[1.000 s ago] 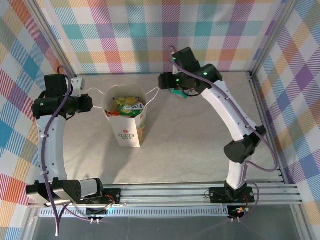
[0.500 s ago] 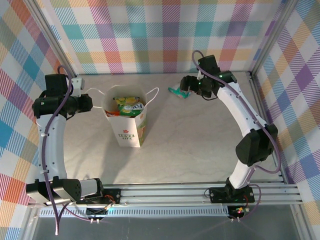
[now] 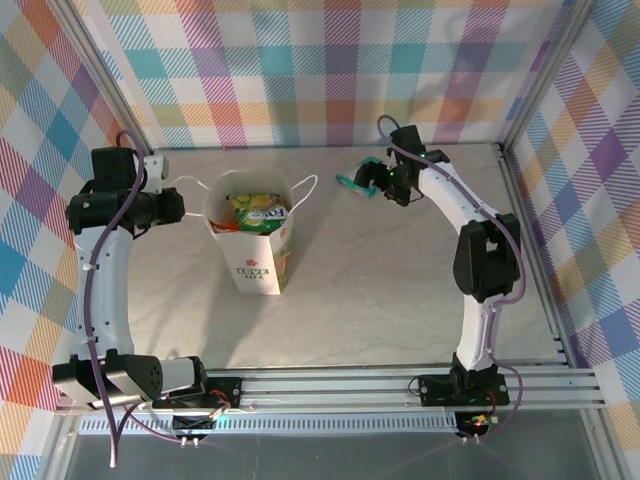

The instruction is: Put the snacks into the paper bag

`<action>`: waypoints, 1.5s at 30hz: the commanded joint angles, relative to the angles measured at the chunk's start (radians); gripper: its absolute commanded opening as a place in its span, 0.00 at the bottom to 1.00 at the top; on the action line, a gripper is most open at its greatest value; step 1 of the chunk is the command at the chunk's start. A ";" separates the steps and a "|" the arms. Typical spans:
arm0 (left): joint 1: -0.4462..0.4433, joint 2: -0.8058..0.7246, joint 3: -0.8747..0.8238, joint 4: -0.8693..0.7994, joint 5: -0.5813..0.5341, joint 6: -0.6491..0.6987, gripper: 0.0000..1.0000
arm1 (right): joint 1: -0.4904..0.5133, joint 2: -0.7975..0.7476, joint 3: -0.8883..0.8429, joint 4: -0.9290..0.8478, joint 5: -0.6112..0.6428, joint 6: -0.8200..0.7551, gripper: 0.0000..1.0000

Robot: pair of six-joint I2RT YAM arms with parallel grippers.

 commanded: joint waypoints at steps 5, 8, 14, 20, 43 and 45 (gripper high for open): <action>0.019 0.013 0.012 0.020 -0.024 -0.014 0.17 | -0.025 0.098 0.106 0.019 -0.039 0.016 0.94; 0.019 0.016 0.012 0.025 -0.031 -0.014 0.17 | -0.037 0.133 0.129 0.018 -0.046 0.011 0.94; 0.019 0.025 0.009 0.031 -0.041 -0.017 0.17 | -0.054 0.208 0.193 0.013 -0.055 -0.010 0.94; 0.019 0.019 -0.012 0.056 -0.046 -0.026 0.17 | -0.071 0.311 0.295 -0.003 -0.069 -0.031 0.94; 0.019 -0.018 -0.059 0.080 -0.076 0.000 0.19 | -0.090 0.595 0.646 -0.072 -0.076 -0.017 0.98; 0.019 -0.012 -0.061 0.081 -0.076 0.000 0.19 | -0.090 0.603 0.656 -0.067 -0.089 -0.009 0.97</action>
